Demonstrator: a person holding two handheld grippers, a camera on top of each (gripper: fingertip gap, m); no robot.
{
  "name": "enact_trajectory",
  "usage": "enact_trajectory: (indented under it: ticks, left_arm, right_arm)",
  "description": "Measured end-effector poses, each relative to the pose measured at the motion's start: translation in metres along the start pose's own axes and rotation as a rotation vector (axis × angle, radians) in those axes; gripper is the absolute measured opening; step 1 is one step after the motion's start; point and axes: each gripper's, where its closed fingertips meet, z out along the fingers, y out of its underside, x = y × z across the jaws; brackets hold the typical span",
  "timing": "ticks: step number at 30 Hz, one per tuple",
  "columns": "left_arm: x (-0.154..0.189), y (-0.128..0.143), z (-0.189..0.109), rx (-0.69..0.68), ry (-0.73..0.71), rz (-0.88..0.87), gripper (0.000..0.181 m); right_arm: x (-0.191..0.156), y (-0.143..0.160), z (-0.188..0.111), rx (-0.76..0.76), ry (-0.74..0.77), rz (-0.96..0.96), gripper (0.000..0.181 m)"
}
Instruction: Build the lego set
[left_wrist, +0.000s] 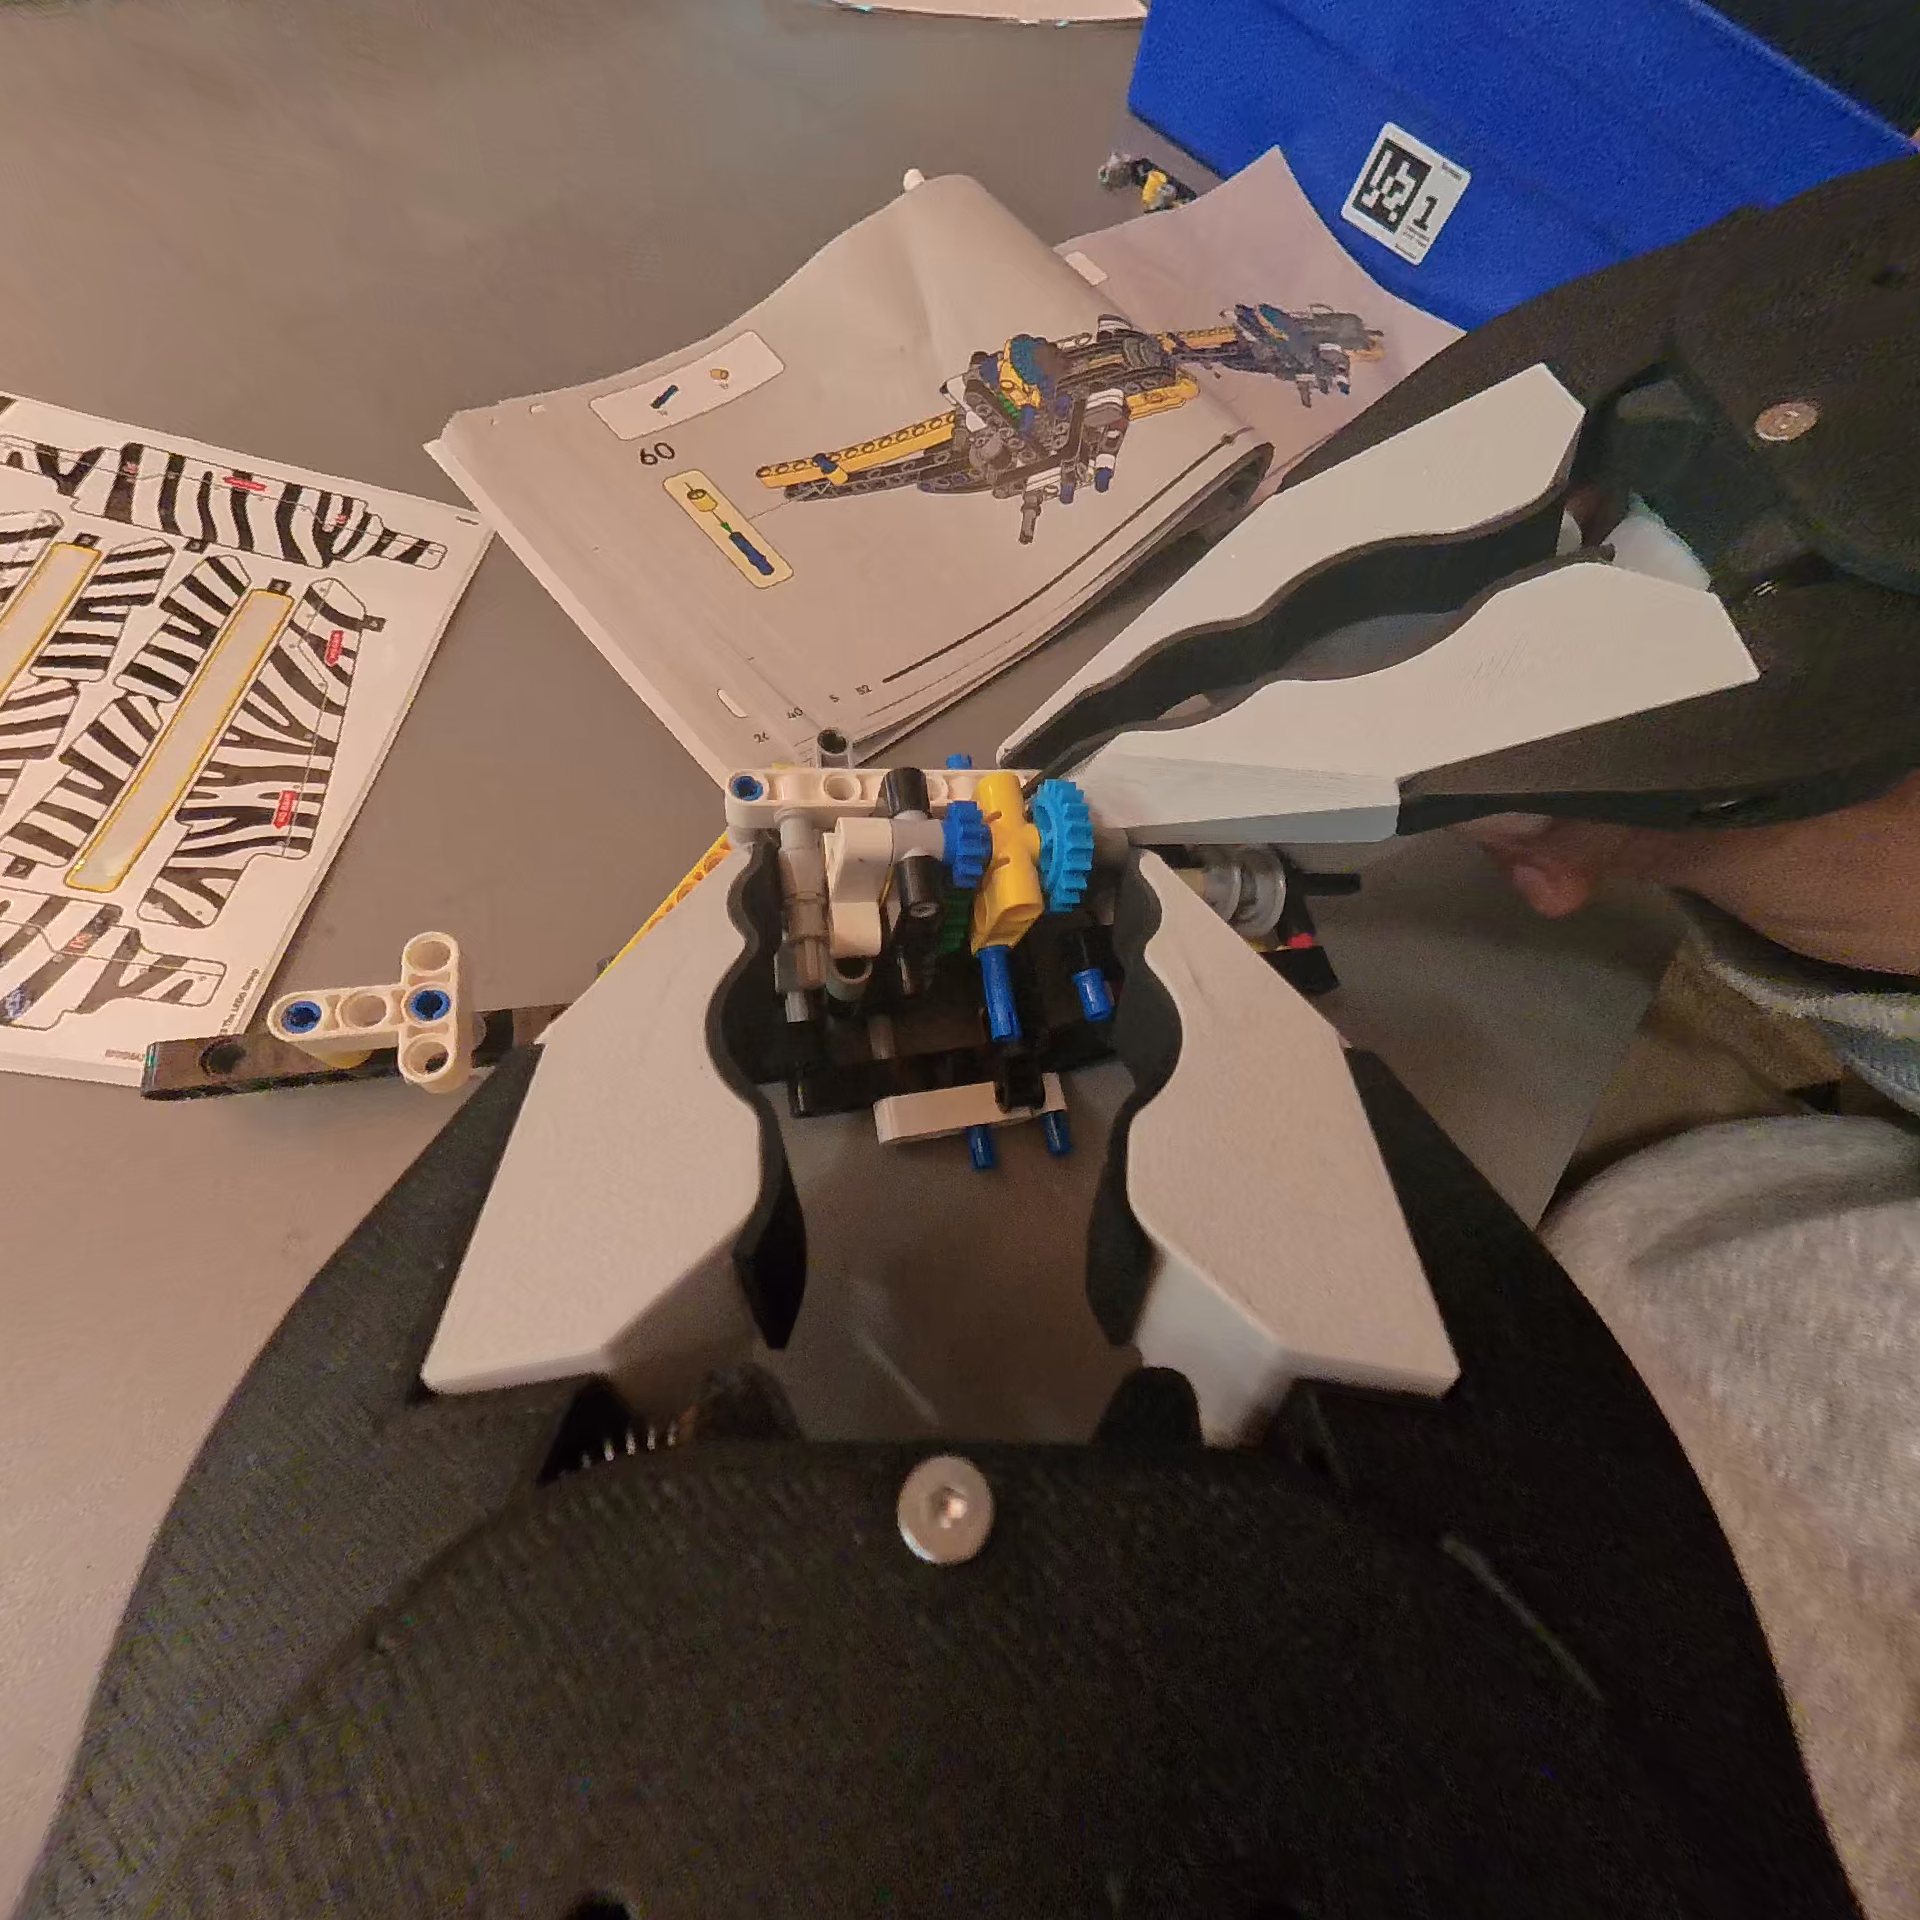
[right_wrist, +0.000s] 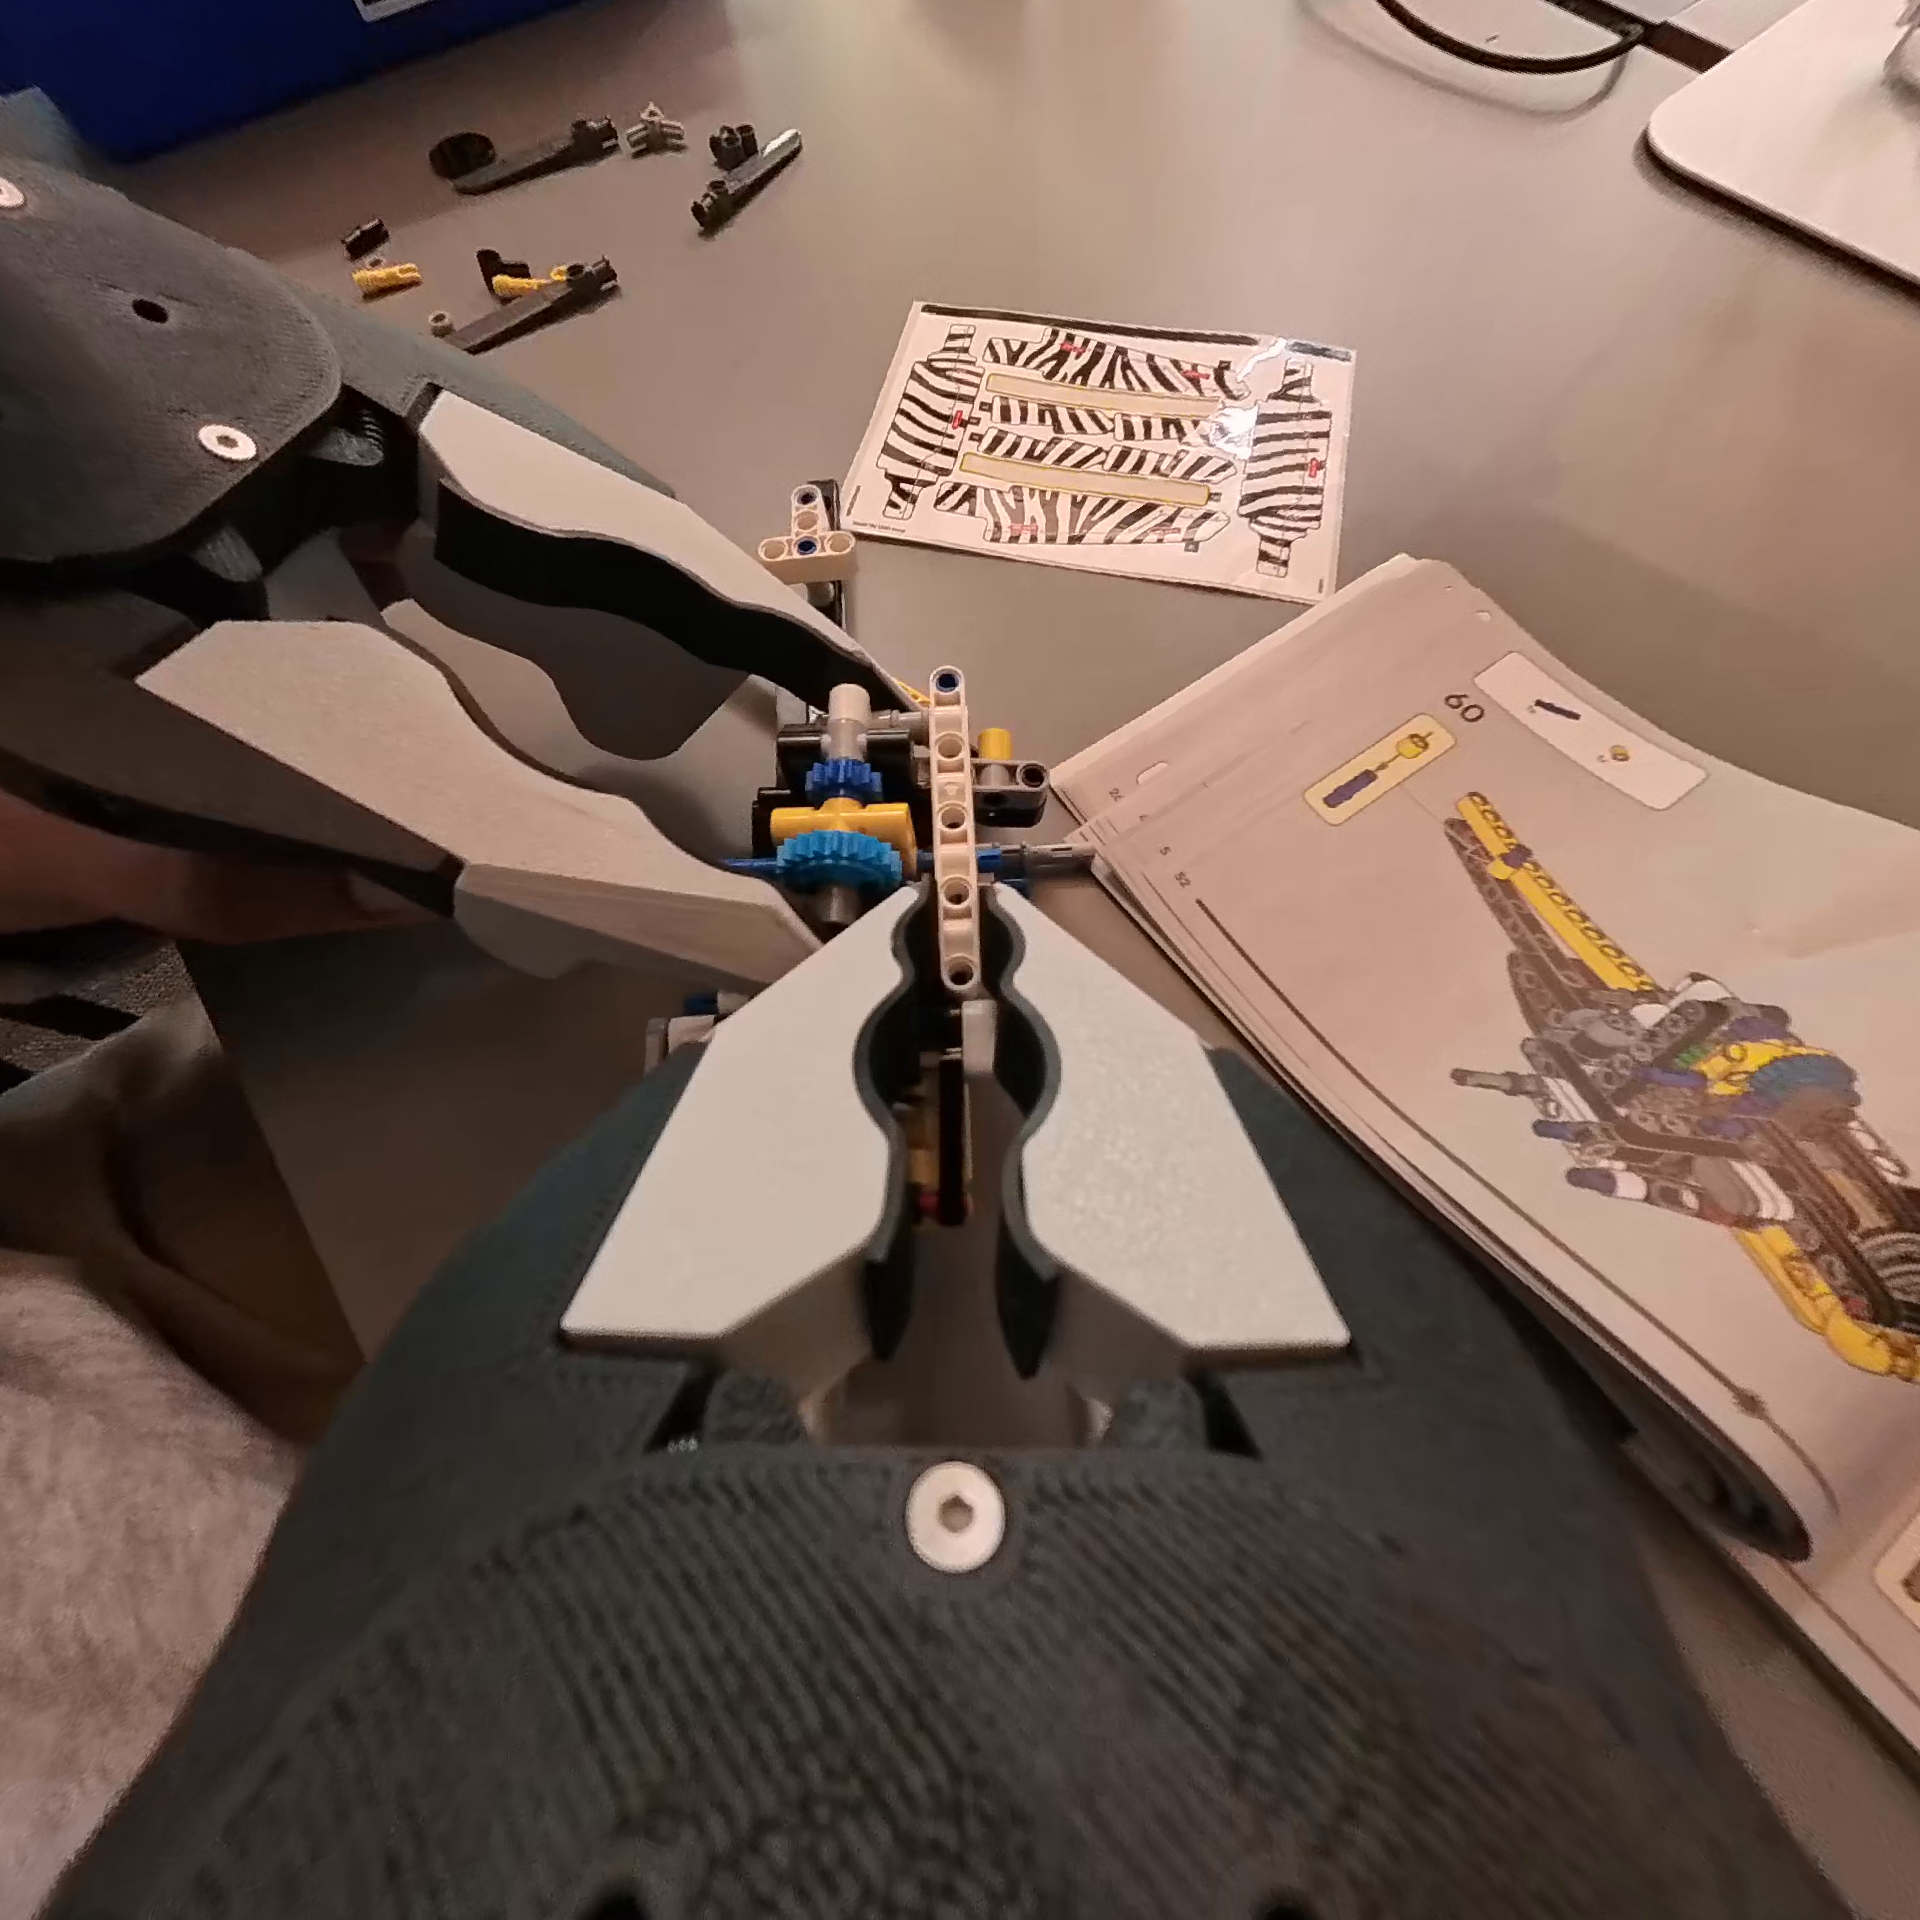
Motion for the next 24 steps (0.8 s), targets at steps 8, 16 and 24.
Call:
enact_trajectory:
  ticks: [8,16,24]
  left_arm:
    - [-0.001,-0.001,0.0,0.004,-0.004,0.0,0.067]
    - [0.0,-0.002,-0.002,0.013,0.025,-0.024,0.065]
    - [0.002,-0.002,-0.003,0.02,0.044,-0.021,0.064]
  right_arm:
    - [0.0,0.0,0.0,0.006,-0.003,0.012,0.005]
    - [0.008,-0.003,-0.002,-0.022,-0.114,0.015,0.03]
    - [0.01,-0.021,0.005,-0.104,-0.301,0.071,0.021]
